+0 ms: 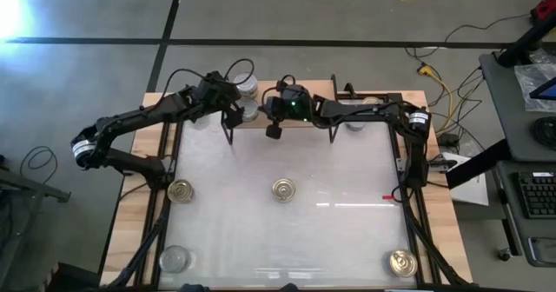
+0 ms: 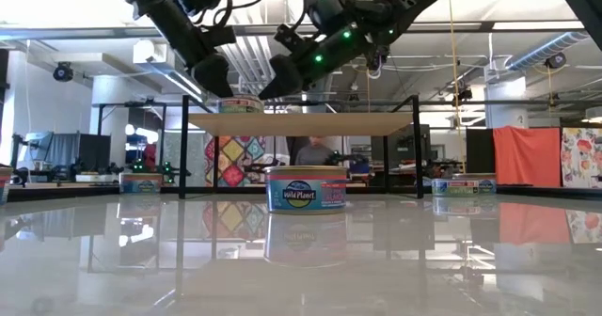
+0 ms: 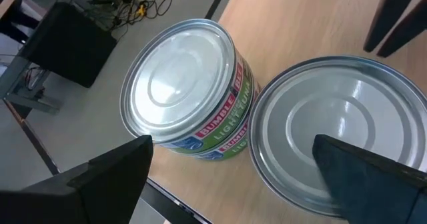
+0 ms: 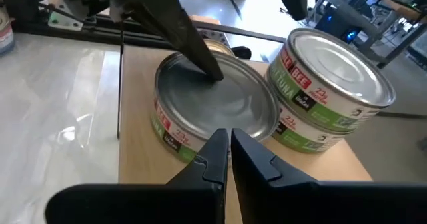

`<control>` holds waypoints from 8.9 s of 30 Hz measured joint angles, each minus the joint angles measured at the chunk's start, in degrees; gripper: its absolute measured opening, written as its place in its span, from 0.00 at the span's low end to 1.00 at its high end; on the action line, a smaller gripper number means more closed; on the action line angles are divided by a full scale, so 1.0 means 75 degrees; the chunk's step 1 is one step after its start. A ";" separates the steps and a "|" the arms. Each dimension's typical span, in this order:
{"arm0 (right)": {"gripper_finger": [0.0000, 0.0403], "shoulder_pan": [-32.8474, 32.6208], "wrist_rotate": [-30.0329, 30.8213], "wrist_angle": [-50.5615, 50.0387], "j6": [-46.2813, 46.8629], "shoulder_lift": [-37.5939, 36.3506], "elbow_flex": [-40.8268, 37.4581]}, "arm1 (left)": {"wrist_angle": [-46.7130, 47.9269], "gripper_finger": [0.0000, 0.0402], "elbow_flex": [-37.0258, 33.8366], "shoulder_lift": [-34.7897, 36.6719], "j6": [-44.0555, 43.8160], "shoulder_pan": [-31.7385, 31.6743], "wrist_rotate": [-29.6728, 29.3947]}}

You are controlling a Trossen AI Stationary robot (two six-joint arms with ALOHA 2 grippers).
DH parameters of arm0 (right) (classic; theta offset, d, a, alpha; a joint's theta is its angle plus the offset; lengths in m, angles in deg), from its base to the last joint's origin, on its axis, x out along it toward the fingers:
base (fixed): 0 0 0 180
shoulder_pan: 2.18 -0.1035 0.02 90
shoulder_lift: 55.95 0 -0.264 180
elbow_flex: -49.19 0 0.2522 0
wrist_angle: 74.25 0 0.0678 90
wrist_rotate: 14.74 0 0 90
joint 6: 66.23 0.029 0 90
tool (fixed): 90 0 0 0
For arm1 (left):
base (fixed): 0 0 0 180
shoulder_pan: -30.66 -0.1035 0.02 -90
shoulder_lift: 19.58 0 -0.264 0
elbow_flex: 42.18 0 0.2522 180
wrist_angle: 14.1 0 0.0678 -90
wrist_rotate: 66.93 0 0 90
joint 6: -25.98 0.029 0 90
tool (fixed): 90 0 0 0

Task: Stack canned seafood by type on shelf
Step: Adjust the green tuna can on the shelf, then put the blue tuna can on the shelf

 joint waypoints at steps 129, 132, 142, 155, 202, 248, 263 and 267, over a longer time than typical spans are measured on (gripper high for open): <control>0.03 -0.5240 0.4159 -0.2970 0.5053 -0.2174 -0.2956 | -0.6394 0.94 -0.4058 -0.1735 -0.6465 0.8453 -0.2002; 0.03 -0.5237 0.4190 -0.2967 0.5794 -0.2174 -0.3113 | -0.7401 0.94 -0.4127 -0.2577 -0.6546 0.8612 -0.1997; 0.03 -0.5388 0.4135 -0.2962 0.6081 -0.2107 -0.3273 | -0.8147 0.94 -0.3477 -0.3866 -0.6497 0.8958 -0.2126; 0.03 -0.5375 0.4144 -0.2992 0.5556 -0.2107 -0.3276 | -0.6912 0.91 -0.3509 -0.3549 -0.7670 0.9209 -0.1851; 0.53 -0.3765 0.2386 -0.2623 0.3477 -0.2101 -0.4125 | -0.8335 0.99 -0.2894 -0.5085 -0.5241 0.6911 -0.2330; 0.79 -0.4044 0.2133 -0.2357 0.4402 -0.2718 -0.5010 | -0.8686 0.99 -0.2347 -0.5384 -0.4303 0.6193 -0.0572; 0.94 -0.4239 0.1498 -0.0505 0.3509 -0.2716 -0.5620 | -0.4164 0.99 -0.2227 -0.3316 -0.5776 0.6513 -0.0755; 0.94 -0.4312 0.1521 0.0425 0.3919 -0.2716 -0.6207 | -0.4083 0.99 -0.2226 -0.3255 -0.5811 0.6506 -0.0862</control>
